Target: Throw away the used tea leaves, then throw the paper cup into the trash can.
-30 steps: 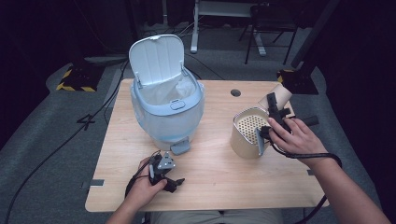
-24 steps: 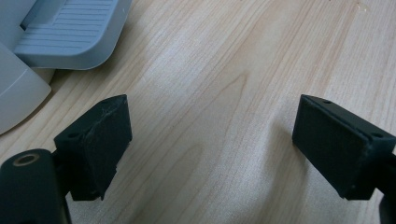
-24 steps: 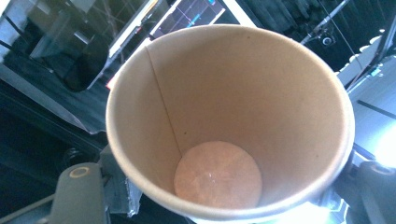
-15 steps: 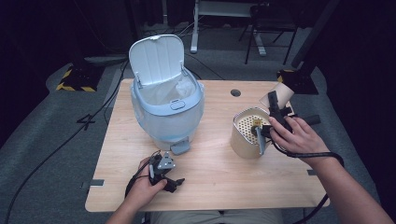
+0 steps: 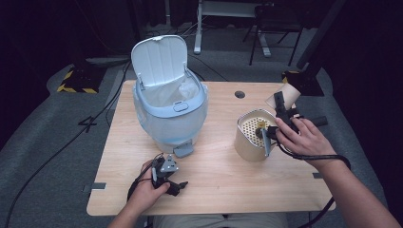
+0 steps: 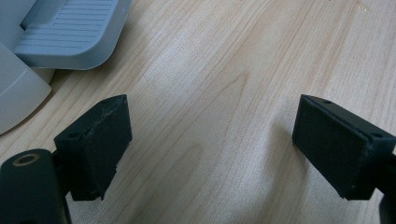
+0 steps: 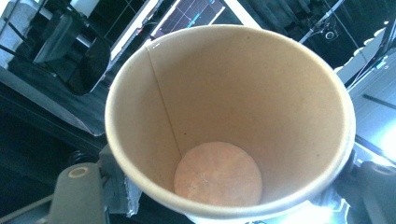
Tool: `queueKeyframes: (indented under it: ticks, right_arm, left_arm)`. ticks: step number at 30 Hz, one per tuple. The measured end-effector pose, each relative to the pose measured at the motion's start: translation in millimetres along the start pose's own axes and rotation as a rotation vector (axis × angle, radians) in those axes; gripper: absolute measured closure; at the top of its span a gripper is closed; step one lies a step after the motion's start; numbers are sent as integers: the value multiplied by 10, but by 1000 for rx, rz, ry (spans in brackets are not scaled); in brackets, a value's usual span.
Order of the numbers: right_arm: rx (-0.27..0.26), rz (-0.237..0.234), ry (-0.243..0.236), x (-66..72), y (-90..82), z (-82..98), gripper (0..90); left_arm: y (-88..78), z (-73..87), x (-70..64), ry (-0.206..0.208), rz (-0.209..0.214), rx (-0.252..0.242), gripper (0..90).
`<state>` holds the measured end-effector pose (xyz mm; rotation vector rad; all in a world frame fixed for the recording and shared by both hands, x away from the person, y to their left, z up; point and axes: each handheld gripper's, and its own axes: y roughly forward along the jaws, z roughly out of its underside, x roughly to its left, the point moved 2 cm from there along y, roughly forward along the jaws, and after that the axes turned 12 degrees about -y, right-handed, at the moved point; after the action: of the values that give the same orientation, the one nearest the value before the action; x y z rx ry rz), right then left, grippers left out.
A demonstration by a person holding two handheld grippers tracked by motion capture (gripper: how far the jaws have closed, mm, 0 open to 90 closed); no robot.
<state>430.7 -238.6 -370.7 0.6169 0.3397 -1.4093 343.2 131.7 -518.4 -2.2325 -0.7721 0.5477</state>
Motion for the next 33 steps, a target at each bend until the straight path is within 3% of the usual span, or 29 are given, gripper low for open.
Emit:
queueKeyframes:
  ticks: [2,5,9,12,16,22,23,25,31,33]
  right_arm:
    - [-5,-8,25,-1,4,13,287]
    - [-28,-58,113,-3,22,53,287]
    - [-87,-148,327,-22,70,155,285]
    - [-144,-251,555,-32,113,257,282]
    - [-203,-378,817,-24,172,394,280]
    - [-313,-631,1344,88,252,585,279]
    - [-325,-659,1409,112,266,612,279]
    - [-346,-704,1504,149,288,661,279]
    - [-440,-794,1702,152,318,758,279]
    - [-469,-805,1746,130,331,783,279]
  left_arm:
    - [0,0,0,0,0,0,126]
    - [0,0,0,0,0,0,125]
    - [-3,3,-1,-1,-1,0,126]
    - [-3,3,-1,-2,0,0,126]
    - [-3,2,0,-3,1,1,125]
    - [-1,0,3,-3,6,2,123]
    - [0,-1,3,-2,6,2,122]
    - [0,-1,3,-2,6,2,122]
    - [-1,-1,4,-3,8,1,121]
    - [-3,2,5,-4,7,1,122]
